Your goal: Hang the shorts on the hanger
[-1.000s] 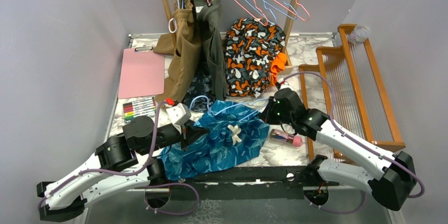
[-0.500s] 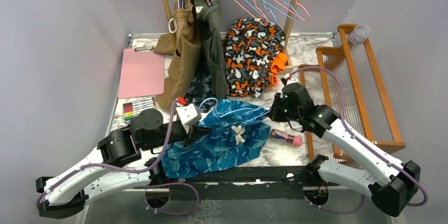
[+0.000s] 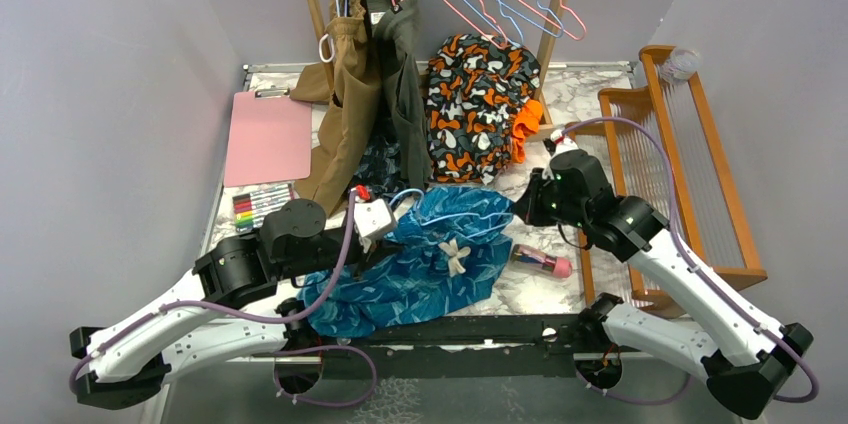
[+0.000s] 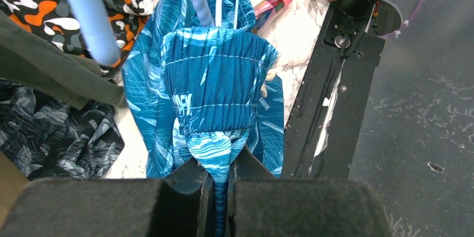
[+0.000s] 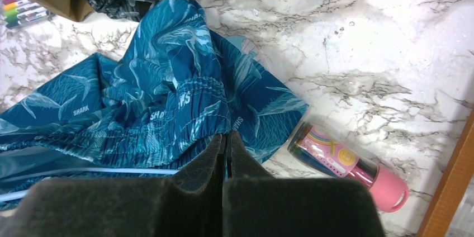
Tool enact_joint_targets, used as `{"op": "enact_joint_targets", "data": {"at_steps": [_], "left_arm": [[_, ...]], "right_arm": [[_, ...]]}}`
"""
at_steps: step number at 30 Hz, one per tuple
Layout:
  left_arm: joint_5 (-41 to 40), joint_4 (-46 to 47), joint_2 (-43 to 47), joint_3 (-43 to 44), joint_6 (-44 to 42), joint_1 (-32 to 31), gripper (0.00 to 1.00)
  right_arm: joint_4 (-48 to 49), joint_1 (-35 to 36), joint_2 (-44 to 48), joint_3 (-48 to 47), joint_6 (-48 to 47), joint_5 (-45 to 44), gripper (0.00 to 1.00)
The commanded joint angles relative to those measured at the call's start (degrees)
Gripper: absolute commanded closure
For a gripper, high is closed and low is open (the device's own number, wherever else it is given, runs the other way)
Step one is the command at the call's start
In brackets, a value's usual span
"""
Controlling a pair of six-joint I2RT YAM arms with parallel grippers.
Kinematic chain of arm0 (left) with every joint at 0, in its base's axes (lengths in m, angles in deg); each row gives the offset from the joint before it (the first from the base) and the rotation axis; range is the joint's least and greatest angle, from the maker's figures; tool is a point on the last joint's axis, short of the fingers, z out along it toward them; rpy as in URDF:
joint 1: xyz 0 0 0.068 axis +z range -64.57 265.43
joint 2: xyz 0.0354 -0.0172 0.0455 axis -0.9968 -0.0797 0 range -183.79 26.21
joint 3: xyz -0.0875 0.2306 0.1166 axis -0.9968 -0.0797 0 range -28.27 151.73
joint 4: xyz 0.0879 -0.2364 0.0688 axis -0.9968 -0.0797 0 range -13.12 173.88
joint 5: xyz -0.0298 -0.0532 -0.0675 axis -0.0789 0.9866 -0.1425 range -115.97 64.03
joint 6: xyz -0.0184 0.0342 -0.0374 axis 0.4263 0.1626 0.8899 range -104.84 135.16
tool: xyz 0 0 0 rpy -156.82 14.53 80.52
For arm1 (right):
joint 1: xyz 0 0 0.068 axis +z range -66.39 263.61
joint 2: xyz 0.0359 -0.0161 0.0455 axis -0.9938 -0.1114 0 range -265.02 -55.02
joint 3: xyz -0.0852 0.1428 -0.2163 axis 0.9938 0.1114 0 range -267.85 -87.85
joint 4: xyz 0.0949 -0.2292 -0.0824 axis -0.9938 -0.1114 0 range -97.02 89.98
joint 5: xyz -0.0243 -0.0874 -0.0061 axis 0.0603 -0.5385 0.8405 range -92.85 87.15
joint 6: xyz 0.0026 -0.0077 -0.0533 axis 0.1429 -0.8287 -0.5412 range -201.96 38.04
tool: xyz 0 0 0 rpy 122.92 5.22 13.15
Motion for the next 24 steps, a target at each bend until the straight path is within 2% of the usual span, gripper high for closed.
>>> {"op": "enact_joint_targets", "data": {"at_steps": [1, 6, 12, 17, 24], "left_arm": [[-4.54, 0.22, 1.14, 2.93, -2.3, 0.07, 1.0], [-9.75, 0.61, 3.87, 4.84, -3.45, 0.07, 1.0], [-12.04, 0.44, 5.08, 7.21, -4.43, 0.08, 1.0], [-12.62, 0.76, 4.33, 8.78, -5.32, 0.08, 1.0], [-11.44, 1.95, 1.31, 10.25, -6.33, 0.07, 1.0]], "right_arm": [[-3.46, -0.32, 0.92, -1.61, -1.73, -1.78, 0.99], [-2.25, -0.32, 2.34, 1.38, -1.64, -0.51, 0.99], [3.02, -0.32, 6.01, 5.14, -3.93, 6.07, 0.99], [6.61, -0.32, 7.7, 6.54, -8.09, 12.2, 0.99], [16.38, -0.33, 11.51, 11.79, -13.48, 19.52, 0.99]]}}
